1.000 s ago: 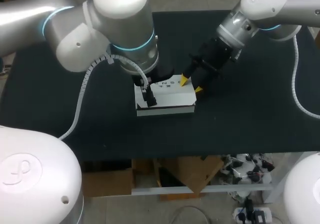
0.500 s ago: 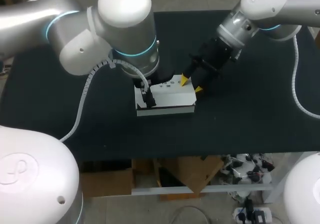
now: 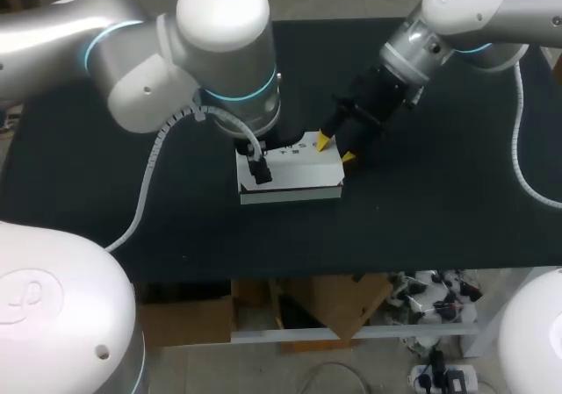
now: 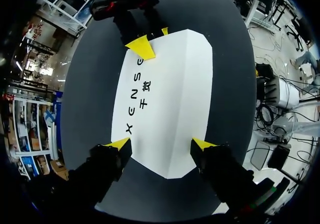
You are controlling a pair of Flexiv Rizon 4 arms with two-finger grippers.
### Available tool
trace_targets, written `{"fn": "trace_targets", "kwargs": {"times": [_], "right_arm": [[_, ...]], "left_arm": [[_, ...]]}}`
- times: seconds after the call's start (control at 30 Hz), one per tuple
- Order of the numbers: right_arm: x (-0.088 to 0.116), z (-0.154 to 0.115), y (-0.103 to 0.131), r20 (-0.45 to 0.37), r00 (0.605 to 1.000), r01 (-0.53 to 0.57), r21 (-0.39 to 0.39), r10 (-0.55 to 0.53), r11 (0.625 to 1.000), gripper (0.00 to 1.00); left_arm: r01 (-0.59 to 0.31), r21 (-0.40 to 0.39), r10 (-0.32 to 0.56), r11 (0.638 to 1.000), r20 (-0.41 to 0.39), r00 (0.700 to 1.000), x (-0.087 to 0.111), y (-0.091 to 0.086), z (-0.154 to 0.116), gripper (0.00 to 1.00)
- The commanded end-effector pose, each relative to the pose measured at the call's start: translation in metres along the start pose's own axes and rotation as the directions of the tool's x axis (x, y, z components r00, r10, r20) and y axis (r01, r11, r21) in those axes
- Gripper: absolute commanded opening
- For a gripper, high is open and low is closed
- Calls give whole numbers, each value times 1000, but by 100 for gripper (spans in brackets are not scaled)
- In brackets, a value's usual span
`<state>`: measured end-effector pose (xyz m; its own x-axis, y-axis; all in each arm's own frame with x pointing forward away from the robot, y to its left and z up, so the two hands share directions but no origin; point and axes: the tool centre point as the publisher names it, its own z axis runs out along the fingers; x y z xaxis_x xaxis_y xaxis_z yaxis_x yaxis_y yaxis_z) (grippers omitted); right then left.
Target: Assemble the packaging by folding the flat box into shape, placing the metal phone stand inside, and closing the box properly
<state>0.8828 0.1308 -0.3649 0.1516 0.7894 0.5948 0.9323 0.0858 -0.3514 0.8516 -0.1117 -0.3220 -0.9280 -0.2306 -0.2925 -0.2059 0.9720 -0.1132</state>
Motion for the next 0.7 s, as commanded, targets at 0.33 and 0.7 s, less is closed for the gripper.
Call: {"fn": "trace_targets", "kwargs": {"times": [0.33,0.7], "right_arm": [[1,1,1,0,1000,-1,5,1,1000,53],[1,2,1,-1,1000,1,5,-1,1000,54]], "left_arm": [[-18,-19,18,1000,11,1000,6,-5,5,79],[-21,-27,21,999,18,1000,3,-6,13,79]]}}
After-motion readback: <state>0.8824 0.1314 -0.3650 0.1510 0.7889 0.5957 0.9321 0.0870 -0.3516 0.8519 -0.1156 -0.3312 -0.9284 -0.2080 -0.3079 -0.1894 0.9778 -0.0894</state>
